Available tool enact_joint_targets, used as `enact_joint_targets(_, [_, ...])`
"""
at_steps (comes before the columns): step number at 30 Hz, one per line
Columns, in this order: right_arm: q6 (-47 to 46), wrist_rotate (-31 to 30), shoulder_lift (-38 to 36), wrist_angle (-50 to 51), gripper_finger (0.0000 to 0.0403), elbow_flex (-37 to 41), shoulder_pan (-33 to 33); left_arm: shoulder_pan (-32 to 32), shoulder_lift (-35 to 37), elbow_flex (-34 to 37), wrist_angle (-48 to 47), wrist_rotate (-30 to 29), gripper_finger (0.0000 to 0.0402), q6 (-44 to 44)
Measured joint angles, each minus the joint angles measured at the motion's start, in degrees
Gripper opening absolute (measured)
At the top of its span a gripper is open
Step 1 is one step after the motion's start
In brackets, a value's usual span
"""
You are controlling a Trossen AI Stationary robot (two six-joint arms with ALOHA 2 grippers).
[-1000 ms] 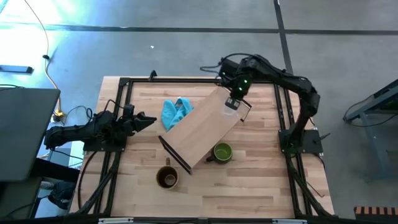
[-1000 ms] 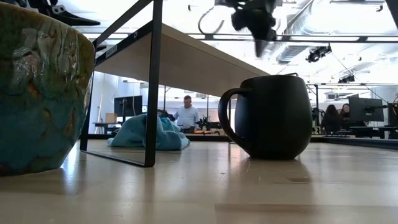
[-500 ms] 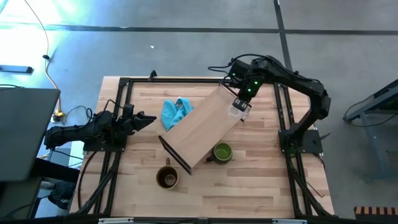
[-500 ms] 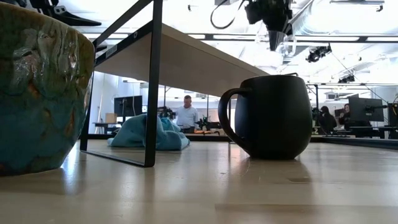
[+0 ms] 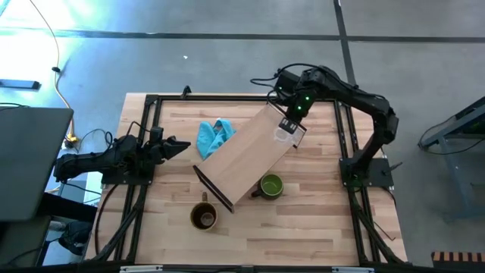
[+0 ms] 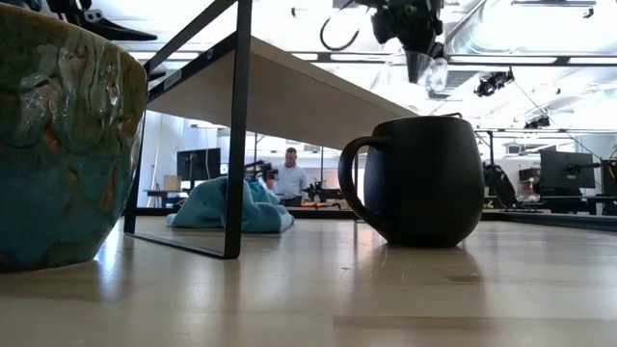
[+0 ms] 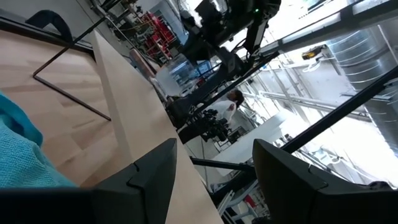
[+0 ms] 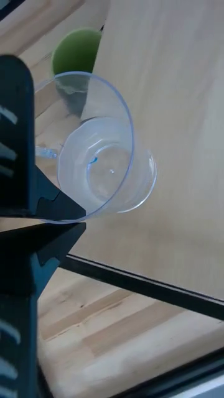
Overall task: Stack small to large cups/mugs on shelf
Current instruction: Put the transparent mug on the shelf
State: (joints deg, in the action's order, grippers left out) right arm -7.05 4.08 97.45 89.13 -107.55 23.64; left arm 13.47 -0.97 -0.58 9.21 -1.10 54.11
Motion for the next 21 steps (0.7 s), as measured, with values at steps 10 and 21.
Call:
enact_joint_targets(10, [0.75, -0.57, 5.22, 0.62, 0.0000, -5.87, -0.01, 0.00, 0.00, 0.00, -0.31, 1.47, 0.0200, -0.02])
enact_joint_targets(21, [-0.50, -0.90, 4.99, 0.89, 0.0000, -4.09, 0.27, -0.01, 0.00, 0.00, -0.38, 1.55, 0.0200, -0.26])
